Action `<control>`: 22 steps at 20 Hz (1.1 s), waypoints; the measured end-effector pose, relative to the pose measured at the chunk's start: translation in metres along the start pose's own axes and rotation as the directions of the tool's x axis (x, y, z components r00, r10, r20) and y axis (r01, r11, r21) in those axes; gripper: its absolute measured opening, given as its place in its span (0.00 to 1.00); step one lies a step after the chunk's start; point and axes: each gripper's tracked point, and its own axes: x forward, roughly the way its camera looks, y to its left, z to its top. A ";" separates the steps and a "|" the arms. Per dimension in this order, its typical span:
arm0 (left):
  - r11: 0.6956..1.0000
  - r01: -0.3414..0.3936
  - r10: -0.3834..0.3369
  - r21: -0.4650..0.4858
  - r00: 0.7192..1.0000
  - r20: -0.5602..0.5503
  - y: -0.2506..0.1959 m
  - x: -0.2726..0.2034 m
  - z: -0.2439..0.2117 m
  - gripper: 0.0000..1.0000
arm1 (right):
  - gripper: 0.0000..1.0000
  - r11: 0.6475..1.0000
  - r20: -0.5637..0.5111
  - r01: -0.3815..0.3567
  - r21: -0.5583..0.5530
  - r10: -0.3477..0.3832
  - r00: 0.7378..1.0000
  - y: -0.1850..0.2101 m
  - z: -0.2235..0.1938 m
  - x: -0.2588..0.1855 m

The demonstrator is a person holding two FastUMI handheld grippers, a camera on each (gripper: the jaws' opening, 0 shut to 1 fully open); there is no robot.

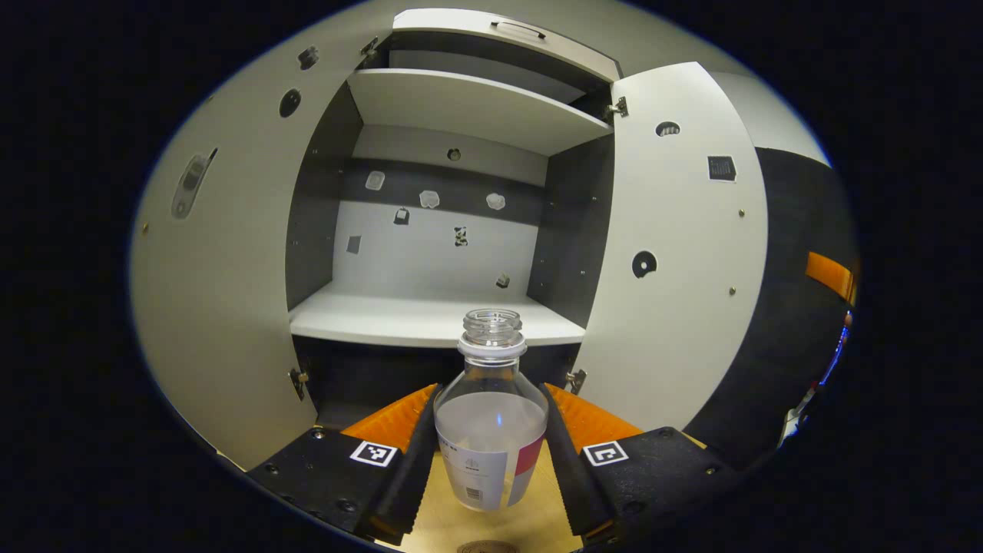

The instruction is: Grasp the bottle in the cabinet with the left hand and place it on the coaster, then close the right door with the right hand and the left door with the left hand.

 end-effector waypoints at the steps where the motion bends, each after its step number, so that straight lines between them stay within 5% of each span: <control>1: 1.000 0.003 -0.003 -0.010 1.000 -0.029 0.000 -0.003 -0.016 0.73 | 0.96 1.000 0.003 -0.001 0.003 0.001 1.000 0.000 0.000 0.001; 9: 0.994 -0.034 0.013 -0.105 0.980 -0.198 0.007 -0.020 -0.128 0.74 | 0.96 1.000 0.025 -0.003 0.002 0.003 1.000 0.000 0.005 0.007; 22: 0.998 -0.060 0.049 -0.031 0.958 -0.284 0.009 -0.025 -0.220 0.75 | 0.96 1.000 0.040 0.000 -0.017 0.001 0.999 -0.007 0.006 0.011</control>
